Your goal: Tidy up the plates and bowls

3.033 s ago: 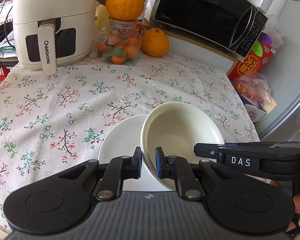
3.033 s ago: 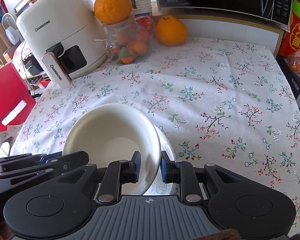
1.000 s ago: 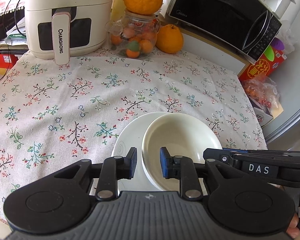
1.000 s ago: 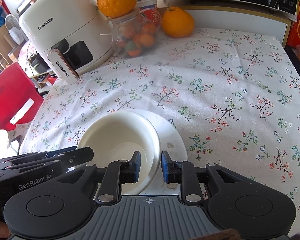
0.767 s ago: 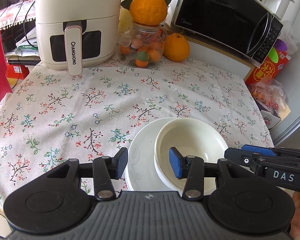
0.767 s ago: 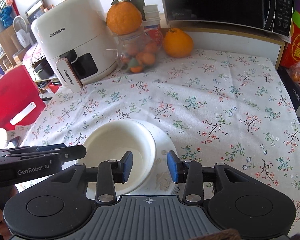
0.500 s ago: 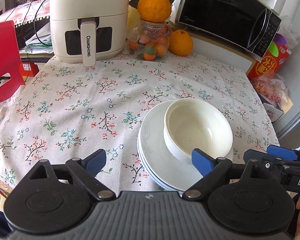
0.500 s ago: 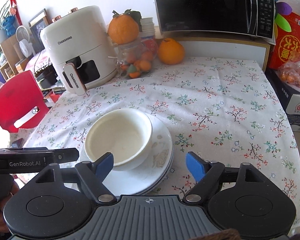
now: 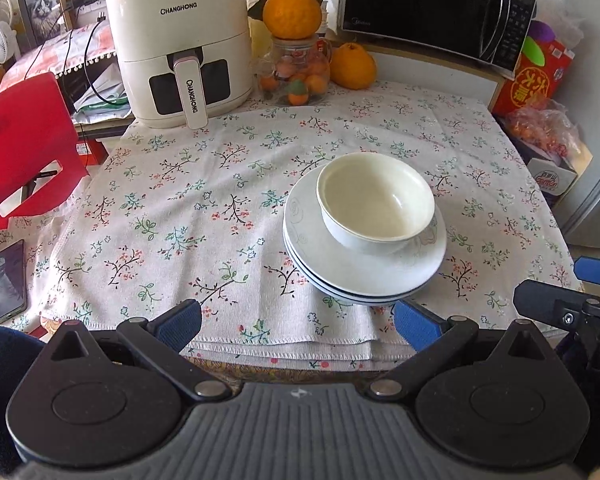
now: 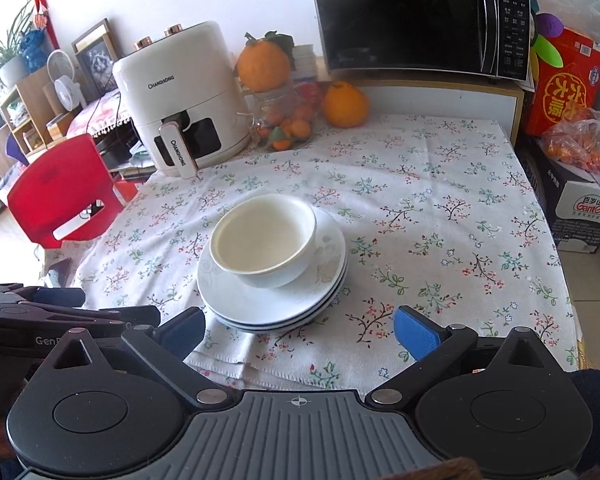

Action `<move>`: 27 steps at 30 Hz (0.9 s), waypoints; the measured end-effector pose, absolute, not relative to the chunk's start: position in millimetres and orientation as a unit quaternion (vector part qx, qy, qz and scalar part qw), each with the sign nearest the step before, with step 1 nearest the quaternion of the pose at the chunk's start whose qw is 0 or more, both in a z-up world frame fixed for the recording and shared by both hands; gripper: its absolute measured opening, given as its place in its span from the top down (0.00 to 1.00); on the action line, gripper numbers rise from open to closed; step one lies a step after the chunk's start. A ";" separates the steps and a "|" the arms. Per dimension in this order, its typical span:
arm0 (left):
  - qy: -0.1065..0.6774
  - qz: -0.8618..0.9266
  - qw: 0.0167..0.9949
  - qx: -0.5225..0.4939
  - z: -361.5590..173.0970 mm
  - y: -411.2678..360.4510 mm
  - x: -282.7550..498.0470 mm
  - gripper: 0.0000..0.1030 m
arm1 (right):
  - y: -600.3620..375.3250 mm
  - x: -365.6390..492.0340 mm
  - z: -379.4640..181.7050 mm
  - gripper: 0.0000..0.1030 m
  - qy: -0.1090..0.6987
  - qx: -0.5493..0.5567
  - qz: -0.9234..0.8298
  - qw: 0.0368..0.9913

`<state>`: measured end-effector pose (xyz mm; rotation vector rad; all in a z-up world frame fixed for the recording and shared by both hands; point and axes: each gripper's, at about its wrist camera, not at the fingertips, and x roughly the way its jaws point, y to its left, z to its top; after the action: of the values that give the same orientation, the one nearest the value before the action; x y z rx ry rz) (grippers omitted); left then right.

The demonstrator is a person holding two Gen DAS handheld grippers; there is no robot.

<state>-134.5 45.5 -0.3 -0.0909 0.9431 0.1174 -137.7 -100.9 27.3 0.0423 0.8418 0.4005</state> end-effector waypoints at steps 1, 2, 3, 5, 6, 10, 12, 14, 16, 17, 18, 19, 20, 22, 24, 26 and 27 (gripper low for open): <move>0.458 0.052 0.886 -0.046 1.3 44.6 -136.9 0.00 | -102.5 -139.3 28.1 0.01 0.406 0.020 0.191 0.894; 0.460 0.048 0.885 -0.048 2.9 43.7 -139.6 0.00 | -104.1 -139.7 28.7 0.01 0.407 0.022 0.188 0.894; 0.460 0.046 0.886 -0.048 4.5 43.1 -141.2 0.00 | -107.0 -139.2 29.2 0.01 0.410 0.027 0.183 0.893; 0.453 0.045 0.890 -0.043 8.1 41.6 -143.8 0.00 | -110.1 -137.7 30.4 0.01 0.413 0.036 0.178 0.892; 0.448 0.047 0.892 -0.040 9.8 40.5 -144.6 0.00 | -110.5 -137.6 31.4 0.01 0.414 0.037 0.176 0.893; 0.440 0.054 0.896 -0.042 14.5 37.2 -145.4 0.00 | -106.1 -138.0 35.9 0.01 0.408 0.022 0.169 0.897; 0.436 0.055 0.897 -0.047 15.5 35.9 -145.6 0.00 | -105.1 -138.9 37.7 0.01 0.404 0.017 0.169 0.899; 0.434 0.051 0.898 -0.048 16.4 34.1 -146.1 0.00 | -104.3 -138.9 38.0 0.01 0.403 0.016 0.167 0.900; 0.433 0.046 0.899 -0.054 16.6 32.5 -147.1 0.00 | -103.3 -138.4 36.7 0.01 0.404 0.014 0.165 0.900; 0.433 0.045 0.898 -0.056 16.6 31.4 -147.7 0.00 | -102.7 -138.3 36.3 0.01 0.404 0.012 0.164 0.900; 0.434 0.044 0.898 -0.057 16.3 31.0 -147.7 0.00 | -102.0 -138.8 36.0 0.01 0.404 0.010 0.164 0.900; 0.434 0.044 0.898 -0.056 16.6 29.7 -149.1 0.01 | -102.0 -139.2 35.6 0.01 0.403 0.010 0.164 0.900; 0.433 0.046 0.898 -0.054 16.5 29.1 -149.3 0.00 | -102.0 -139.2 35.1 0.01 0.404 0.010 0.165 0.900; 0.431 0.046 0.900 -0.050 16.7 28.7 -150.0 0.00 | -103.1 -138.5 33.8 0.01 0.407 0.014 0.167 0.898; 0.432 0.045 0.900 -0.050 16.5 29.7 -149.7 0.00 | -103.1 -137.9 32.3 0.01 0.410 0.015 0.165 0.897; 0.433 0.045 0.899 -0.050 15.4 29.8 -149.7 0.00 | -102.8 -137.6 31.0 0.01 0.411 0.015 0.166 0.896; 0.433 0.046 0.899 -0.049 14.8 29.7 -149.5 0.00 | -102.7 -137.0 30.4 0.01 0.412 0.015 0.166 0.896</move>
<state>-149.5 29.7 14.8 -0.1023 0.8964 0.0945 -137.0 -102.7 30.4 0.0308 0.8544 0.3433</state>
